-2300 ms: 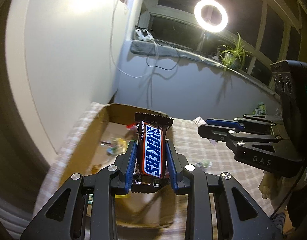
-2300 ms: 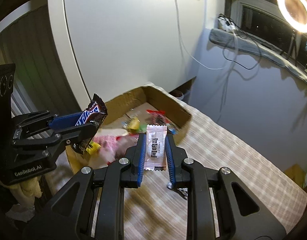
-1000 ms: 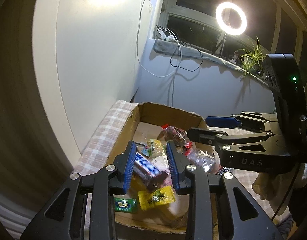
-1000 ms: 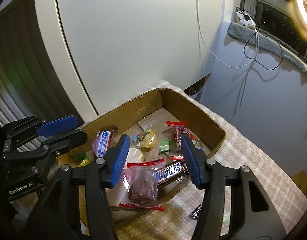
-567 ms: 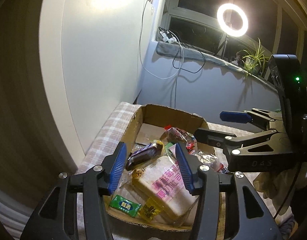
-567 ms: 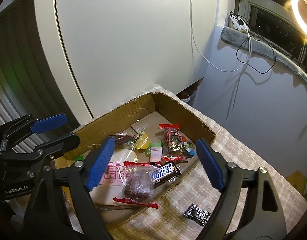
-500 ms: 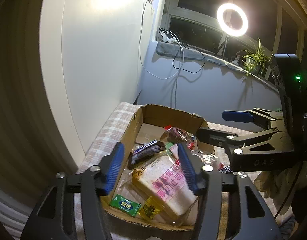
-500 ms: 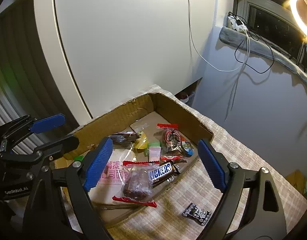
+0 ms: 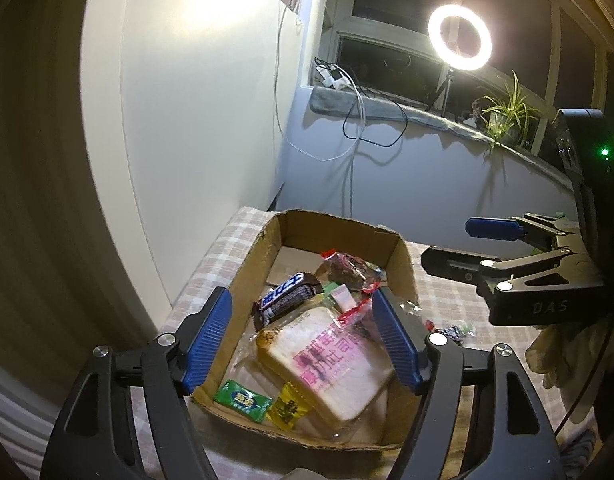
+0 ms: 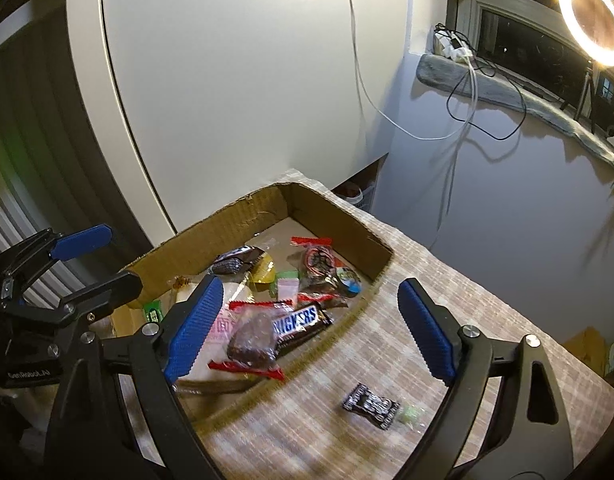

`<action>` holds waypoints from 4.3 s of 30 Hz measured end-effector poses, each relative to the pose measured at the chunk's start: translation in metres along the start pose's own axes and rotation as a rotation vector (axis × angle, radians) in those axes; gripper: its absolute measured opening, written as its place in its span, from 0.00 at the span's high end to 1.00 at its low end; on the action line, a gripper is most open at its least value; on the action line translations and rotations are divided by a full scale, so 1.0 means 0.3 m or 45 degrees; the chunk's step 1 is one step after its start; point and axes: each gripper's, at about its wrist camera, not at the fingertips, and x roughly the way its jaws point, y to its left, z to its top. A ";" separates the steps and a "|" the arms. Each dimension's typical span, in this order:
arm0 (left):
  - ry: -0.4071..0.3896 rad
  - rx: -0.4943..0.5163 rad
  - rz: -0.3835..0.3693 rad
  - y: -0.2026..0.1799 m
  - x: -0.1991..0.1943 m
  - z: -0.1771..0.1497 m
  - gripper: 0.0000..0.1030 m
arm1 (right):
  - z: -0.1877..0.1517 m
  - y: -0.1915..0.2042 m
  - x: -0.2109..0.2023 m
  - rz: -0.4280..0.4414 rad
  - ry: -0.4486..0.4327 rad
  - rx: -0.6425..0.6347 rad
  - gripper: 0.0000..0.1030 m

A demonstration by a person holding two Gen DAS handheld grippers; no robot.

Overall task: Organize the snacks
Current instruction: 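Move both grippers back to the last two candies on the table, then grasp the black patterned pack with the left gripper while the right grasps the green candy pack, then carry both packs into the cardboard box and open both grippers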

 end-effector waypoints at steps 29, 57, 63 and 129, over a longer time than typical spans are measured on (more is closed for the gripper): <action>0.132 0.191 -0.295 -0.423 0.048 -0.104 0.55 | -0.303 -0.395 -0.086 0.052 0.142 0.108 0.23; 0.445 0.120 -0.295 -0.495 0.343 -0.217 0.72 | -0.388 -0.357 0.155 0.174 0.324 -0.118 0.65; 0.447 0.103 -0.274 -0.500 0.374 -0.212 0.71 | -0.394 -0.375 0.152 0.158 0.310 -0.112 0.75; -0.013 0.130 -0.087 -0.222 -0.026 -0.015 0.77 | -0.051 -0.039 -0.068 0.127 0.024 -0.106 0.76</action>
